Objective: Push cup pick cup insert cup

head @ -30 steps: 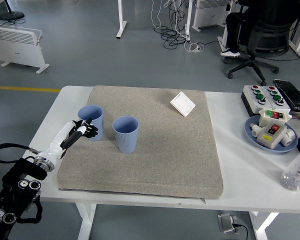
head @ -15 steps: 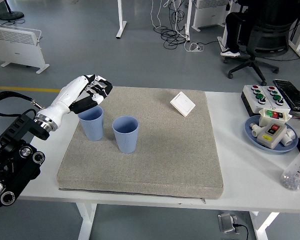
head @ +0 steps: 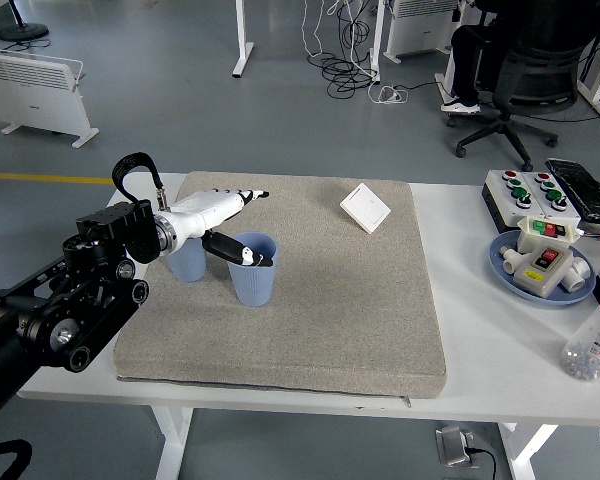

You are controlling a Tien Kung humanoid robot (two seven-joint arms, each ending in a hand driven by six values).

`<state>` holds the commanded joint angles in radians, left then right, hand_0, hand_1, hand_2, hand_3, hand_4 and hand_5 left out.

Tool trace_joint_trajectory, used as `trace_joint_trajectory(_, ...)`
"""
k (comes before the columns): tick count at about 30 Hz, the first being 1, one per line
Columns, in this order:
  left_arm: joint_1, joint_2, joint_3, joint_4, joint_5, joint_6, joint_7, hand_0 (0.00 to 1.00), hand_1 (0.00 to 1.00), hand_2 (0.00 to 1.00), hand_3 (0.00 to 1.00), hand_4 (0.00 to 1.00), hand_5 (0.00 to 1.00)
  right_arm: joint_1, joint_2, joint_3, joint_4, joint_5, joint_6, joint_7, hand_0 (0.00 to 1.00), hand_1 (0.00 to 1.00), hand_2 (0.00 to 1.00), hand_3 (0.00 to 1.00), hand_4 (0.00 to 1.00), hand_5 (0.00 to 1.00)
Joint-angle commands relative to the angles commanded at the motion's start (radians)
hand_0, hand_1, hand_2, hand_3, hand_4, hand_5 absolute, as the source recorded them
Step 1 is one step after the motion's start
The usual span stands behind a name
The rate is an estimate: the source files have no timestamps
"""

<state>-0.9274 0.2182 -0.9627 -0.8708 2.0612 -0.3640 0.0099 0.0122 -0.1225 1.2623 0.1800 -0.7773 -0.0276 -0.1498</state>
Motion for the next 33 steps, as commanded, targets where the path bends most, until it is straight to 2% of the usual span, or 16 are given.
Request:
trace_joint_trajectory(8,-0.043,-0.053,0.06,0.11,0.015,-0.029,-0.014,0.998,0.986,0.998,0.998,0.998,0.581,0.001,-0.004,-0.003,0.0,-0.009,-0.002,-0.003,0.758,0.639,0.67,0.561,0.08,0.488)
trace_joint_trajectory(9,-0.047,-0.063,0.061,0.125,0.02,-0.023,-0.02,0.998,0.986,0.998,0.998,0.998,0.581,0.001,-0.004,-0.004,0.0,-0.008,-0.002,-0.002,0.758,0.639,0.67,0.561,0.08,0.488)
trace_joint_trajectory(10,-0.049,-0.068,0.061,0.135,0.024,-0.019,-0.024,0.967,0.942,0.998,0.998,0.998,0.573,0.001,-0.004,-0.005,0.0,-0.008,-0.002,-0.002,0.758,0.639,0.67,0.561,0.081,0.487)
trace_joint_trajectory(12,-0.055,-0.083,0.061,0.164,0.034,0.014,-0.052,0.967,0.942,0.998,0.998,0.998,0.573,0.002,-0.004,-0.004,0.0,-0.009,-0.003,-0.002,0.758,0.639,0.67,0.561,0.081,0.487)
trace_joint_trajectory(15,-0.061,-0.095,0.058,0.194,0.067,0.025,-0.059,0.967,0.942,0.998,0.998,0.998,0.573,0.007,-0.005,-0.007,0.0,-0.008,-0.003,-0.002,0.758,0.639,0.67,0.561,0.081,0.487)
trace_joint_trajectory(16,-0.063,-0.096,0.057,0.198,0.076,0.025,-0.059,0.812,0.883,0.998,0.994,0.998,0.546,0.008,-0.005,-0.007,0.0,-0.008,-0.003,-0.002,0.758,0.639,0.671,0.561,0.082,0.486)
trace_joint_trajectory(21,-0.068,-0.09,0.055,0.209,0.148,0.032,-0.062,0.812,0.883,0.998,0.994,0.998,0.546,0.009,-0.006,-0.009,0.0,-0.005,-0.003,0.0,0.758,0.639,0.671,0.561,0.082,0.486)
trace_joint_trajectory(22,-0.069,-0.089,0.055,0.209,0.153,0.031,-0.062,0.62,0.764,0.909,0.913,0.995,0.51,0.009,-0.006,-0.01,0.0,-0.005,-0.003,0.0,0.758,0.639,0.671,0.561,0.082,0.484)
trace_joint_trajectory(27,-0.074,-0.081,0.053,0.2,0.201,0.013,-0.06,0.62,0.764,0.909,0.913,0.995,0.51,0.011,-0.006,-0.01,0.0,-0.009,-0.003,-0.002,0.758,0.639,0.671,0.561,0.082,0.484)
trace_joint_trajectory(28,-0.074,-0.079,0.053,0.198,0.203,0.01,-0.06,0.533,0.708,0.86,0.855,0.998,0.532,0.011,-0.006,-0.01,0.0,-0.008,-0.003,-0.002,0.758,0.639,0.671,0.561,0.083,0.484)
trace_joint_trajectory(33,-0.07,-0.076,0.053,0.192,0.184,-0.002,-0.065,0.533,0.708,0.86,0.855,0.998,0.532,0.011,-0.006,-0.011,0.0,-0.006,-0.004,-0.001,0.758,0.639,0.671,0.561,0.083,0.484)
